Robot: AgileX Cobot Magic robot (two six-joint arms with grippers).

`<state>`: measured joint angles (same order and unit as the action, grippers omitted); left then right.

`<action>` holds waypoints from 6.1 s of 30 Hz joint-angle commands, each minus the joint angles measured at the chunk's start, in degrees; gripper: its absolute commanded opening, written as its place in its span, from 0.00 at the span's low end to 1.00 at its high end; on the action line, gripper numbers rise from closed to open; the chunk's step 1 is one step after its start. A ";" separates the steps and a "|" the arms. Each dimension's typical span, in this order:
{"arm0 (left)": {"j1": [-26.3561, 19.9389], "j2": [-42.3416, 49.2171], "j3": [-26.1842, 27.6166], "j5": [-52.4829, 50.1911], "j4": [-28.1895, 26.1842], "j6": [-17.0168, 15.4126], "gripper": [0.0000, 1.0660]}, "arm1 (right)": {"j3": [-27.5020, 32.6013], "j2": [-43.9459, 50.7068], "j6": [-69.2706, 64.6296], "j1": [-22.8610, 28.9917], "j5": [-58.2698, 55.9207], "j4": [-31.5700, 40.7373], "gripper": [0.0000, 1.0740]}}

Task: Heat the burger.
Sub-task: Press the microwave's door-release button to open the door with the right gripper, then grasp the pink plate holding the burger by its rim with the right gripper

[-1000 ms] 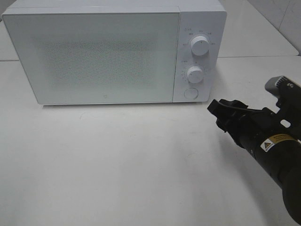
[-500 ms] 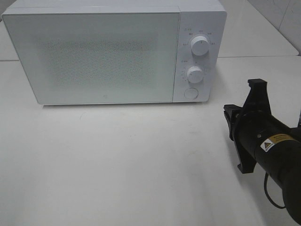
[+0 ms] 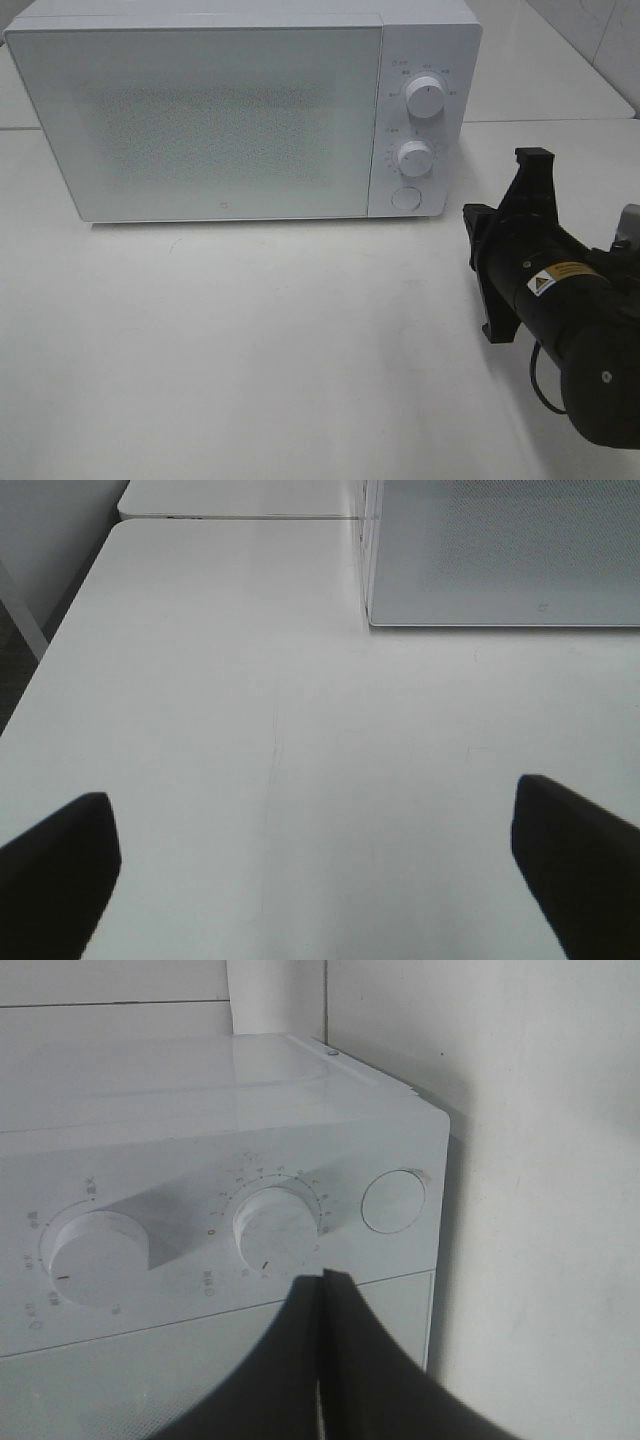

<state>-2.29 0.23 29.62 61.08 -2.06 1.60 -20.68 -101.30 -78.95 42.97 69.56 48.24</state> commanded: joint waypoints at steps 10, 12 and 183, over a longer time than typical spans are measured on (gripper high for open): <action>0.29 0.46 -0.06 0.17 0.00 -0.46 0.94 | -8.37 -8.71 1.38 -0.17 5.21 2.23 0.00; 0.29 0.46 -0.06 0.17 0.00 -0.46 0.94 | -10.14 -10.03 1.38 -0.29 3.84 2.29 0.00; 0.29 0.46 -0.06 0.17 0.06 -0.46 0.94 | -23.72 20.63 113.56 -8.31 -108.92 -38.45 0.02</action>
<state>-2.29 0.23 29.62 61.08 -2.01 1.60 -43.89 -81.02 31.51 34.66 -37.70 10.94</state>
